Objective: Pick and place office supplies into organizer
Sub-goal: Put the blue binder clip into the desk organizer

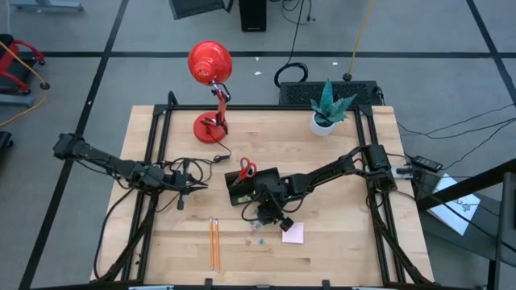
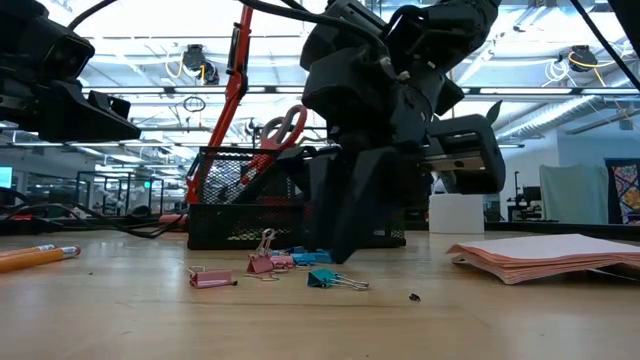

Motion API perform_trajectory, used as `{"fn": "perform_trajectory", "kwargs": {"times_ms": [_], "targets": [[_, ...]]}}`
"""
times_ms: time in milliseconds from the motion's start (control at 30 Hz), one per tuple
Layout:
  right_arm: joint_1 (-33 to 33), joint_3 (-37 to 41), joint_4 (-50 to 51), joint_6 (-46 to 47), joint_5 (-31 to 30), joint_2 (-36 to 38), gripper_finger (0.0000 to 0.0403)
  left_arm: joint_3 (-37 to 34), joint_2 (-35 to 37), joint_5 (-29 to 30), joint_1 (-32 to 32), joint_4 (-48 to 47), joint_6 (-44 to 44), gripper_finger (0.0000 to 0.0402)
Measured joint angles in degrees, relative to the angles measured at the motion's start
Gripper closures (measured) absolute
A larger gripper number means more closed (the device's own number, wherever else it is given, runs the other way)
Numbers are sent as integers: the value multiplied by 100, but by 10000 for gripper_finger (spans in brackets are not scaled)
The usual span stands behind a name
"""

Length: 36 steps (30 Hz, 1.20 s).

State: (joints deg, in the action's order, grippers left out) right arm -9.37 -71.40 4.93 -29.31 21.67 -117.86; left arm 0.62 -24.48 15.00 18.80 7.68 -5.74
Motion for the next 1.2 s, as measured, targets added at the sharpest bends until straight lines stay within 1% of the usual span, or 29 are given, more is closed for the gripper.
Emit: {"fn": "perform_trajectory", "kwargs": {"times_ms": [100, 200, 367, 533, 667, 800, 867, 1033, 1200], "targets": [[0, 0, 2, 14, -9, -1, 348, 0, -1, 0, 1, 0, 2, 371], [0, 0, -33, 88, -10, -4, 353, 0, 1, 0, -1, 0, 2, 371], [-10, 4, -39, 205, -53, 28, 347, 0, -1, 0, 1, -18, 3, 371], [-16, -167, 84, 282, -152, 109, 346, 0, 1, 0, 0, -22, 6, 371], [-20, -319, 228, 203, -379, 377, 349, 0, -1, -2, 1, -27, 19, 371], [-29, -321, 280, 351, -428, 664, 348, 0, -21, -2, 0, -31, 35, 371], [-65, -321, 225, 562, -746, 880, 347, 0, -25, -2, -1, -28, 35, 371], [-218, -326, -28, 1244, -2036, 1288, 348, 0, -27, -2, -1, -17, 31, 371], [-499, -326, -320, 1840, -3068, 1390, 347, 0, -27, 0, 1, -17, 24, 371]]}}
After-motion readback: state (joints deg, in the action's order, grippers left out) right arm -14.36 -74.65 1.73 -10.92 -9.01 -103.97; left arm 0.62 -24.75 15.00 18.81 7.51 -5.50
